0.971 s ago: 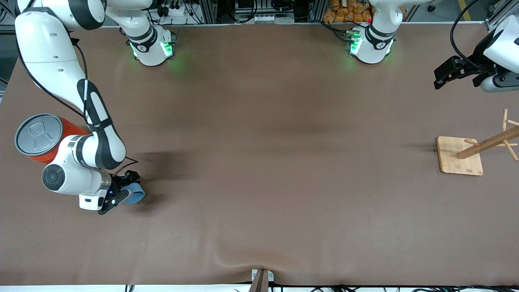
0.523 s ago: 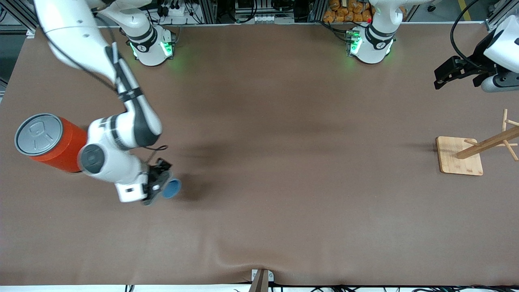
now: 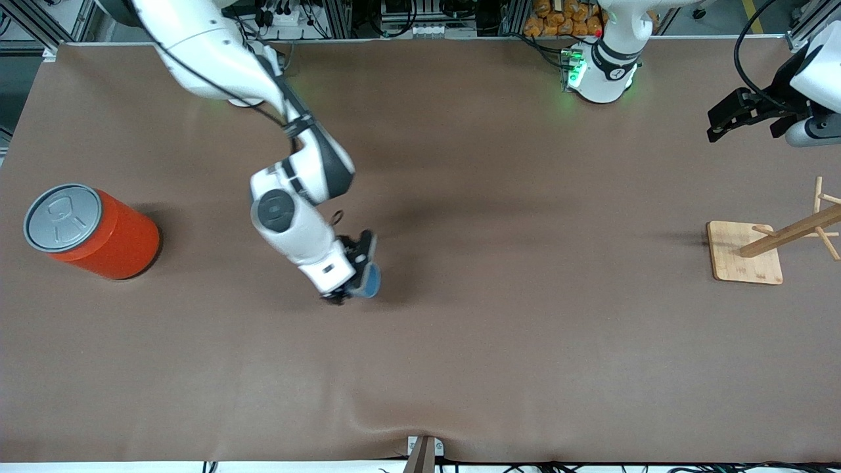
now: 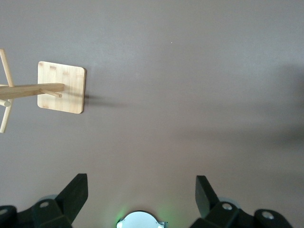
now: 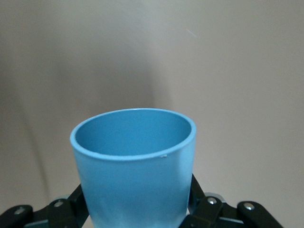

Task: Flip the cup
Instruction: 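Carry the blue cup to mid-table and lay it on its side, then withdraw the right gripper while the left gripper reaches the blue cup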

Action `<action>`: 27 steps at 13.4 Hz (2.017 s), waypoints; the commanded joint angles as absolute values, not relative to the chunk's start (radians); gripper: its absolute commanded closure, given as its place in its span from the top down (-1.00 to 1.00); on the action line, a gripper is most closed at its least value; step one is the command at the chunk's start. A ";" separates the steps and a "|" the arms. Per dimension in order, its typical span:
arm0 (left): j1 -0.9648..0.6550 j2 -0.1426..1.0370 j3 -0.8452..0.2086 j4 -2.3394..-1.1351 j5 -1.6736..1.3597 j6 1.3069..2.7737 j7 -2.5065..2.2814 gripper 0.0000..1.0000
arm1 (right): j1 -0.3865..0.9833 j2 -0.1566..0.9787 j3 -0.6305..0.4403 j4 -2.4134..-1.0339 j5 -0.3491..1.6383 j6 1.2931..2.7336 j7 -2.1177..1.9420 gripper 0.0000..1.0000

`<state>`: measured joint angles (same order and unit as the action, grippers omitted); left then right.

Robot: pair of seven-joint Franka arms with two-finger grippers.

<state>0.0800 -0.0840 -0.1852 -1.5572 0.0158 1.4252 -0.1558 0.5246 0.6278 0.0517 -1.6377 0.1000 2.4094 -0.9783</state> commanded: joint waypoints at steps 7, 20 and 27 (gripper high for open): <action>0.091 -0.133 -0.189 -1.565 0.015 1.397 -0.132 1.00 | 0.718 0.767 -0.008 -1.600 0.058 2.503 -0.968 1.00; 0.072 0.081 -0.239 -1.612 -0.102 1.599 -0.204 1.00 | 0.586 0.387 -0.005 -1.600 0.135 1.864 -0.652 1.00; -0.112 0.394 -0.239 -1.612 -0.400 1.981 -0.337 1.00 | 0.433 0.311 -0.009 -1.588 0.121 1.689 -0.560 1.00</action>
<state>-0.0710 0.3223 -0.2412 -1.6372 -0.3062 1.9078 -0.3076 0.4975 0.3558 -0.0242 -1.5652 0.1172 1.7257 -0.5755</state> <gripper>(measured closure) 0.000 0.000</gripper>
